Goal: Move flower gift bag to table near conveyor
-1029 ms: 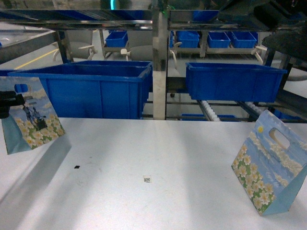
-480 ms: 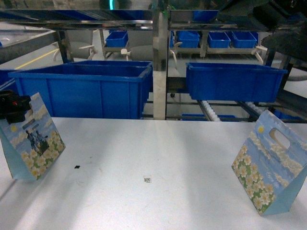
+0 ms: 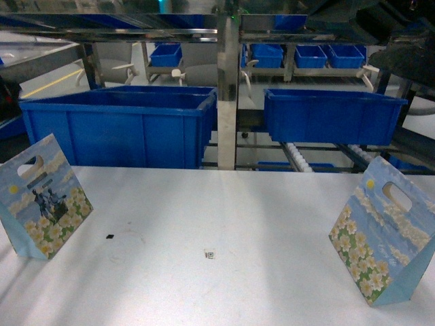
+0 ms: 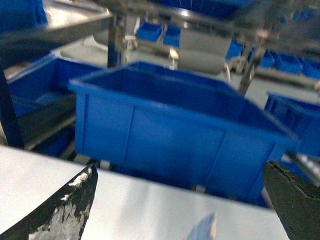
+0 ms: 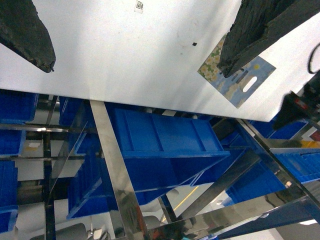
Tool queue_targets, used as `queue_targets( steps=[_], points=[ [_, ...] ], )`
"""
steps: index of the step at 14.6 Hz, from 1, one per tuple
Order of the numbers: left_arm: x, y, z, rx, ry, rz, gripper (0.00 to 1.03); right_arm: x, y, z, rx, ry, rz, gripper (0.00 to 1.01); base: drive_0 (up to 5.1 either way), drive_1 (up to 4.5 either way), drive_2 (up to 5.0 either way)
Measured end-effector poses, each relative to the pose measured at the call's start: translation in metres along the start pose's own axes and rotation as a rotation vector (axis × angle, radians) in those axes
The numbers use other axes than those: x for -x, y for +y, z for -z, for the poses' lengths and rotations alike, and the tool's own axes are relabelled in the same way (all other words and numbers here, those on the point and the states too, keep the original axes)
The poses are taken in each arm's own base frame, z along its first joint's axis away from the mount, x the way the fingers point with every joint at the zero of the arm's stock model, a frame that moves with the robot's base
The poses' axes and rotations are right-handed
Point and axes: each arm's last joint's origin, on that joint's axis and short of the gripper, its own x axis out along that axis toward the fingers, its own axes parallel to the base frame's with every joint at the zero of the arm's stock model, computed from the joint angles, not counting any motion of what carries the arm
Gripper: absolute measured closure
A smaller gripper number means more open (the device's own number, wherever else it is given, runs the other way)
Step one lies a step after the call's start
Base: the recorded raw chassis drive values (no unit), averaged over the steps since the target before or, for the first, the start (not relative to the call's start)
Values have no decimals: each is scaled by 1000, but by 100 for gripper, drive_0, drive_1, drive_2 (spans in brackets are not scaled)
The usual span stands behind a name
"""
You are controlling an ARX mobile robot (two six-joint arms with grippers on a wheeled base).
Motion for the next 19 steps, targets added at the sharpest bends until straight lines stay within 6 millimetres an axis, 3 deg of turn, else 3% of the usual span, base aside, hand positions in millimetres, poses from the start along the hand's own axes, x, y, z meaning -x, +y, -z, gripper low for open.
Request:
queue_targets(
  steps=[2, 4, 6, 7, 8, 9, 11, 13, 14, 15, 19],
  points=[
    [13, -8, -41, 82, -101, -62, 5, 0, 0, 0, 0, 1, 1, 3, 0, 0, 0],
    [21, -13, -63, 133, -186, -72, 5, 0, 0, 0, 0, 1, 1, 3, 0, 0, 0],
    [19, -11, -54, 162, -147, -85, 5, 0, 0, 0, 0, 0, 1, 3, 0, 0, 0],
    [25, -12, -51, 89, -63, 10, 15, 0, 0, 0, 0, 0, 0, 3, 0, 0, 0],
    [45, -19, -43, -29, -39, 100, 28, 0, 3, 1, 71, -134, 72, 10, 0, 0, 0],
    [66, -28, -37, -109, -43, 132, 40, 14, -2, 10, 187, -271, 254, 22, 0, 0, 0],
    [98, -36, -27, -169, -46, 143, 66, 54, -20, 30, 311, -338, 487, 48, 0, 0, 0],
    [126, -40, -15, -185, -33, 138, 93, 79, -26, 49, 348, -321, 501, 75, 0, 0, 0],
    [137, -41, -12, -186, -35, 140, 101, 88, -27, 57, 359, -307, 489, 88, 0, 0, 0],
    [149, -41, -9, -188, -32, 125, 101, 100, -30, 63, 367, -310, 503, 99, 0, 0, 0],
    [185, -51, 8, -189, -43, 138, 101, 132, -32, 85, 366, -305, 502, 99, 0, 0, 0]
  ],
)
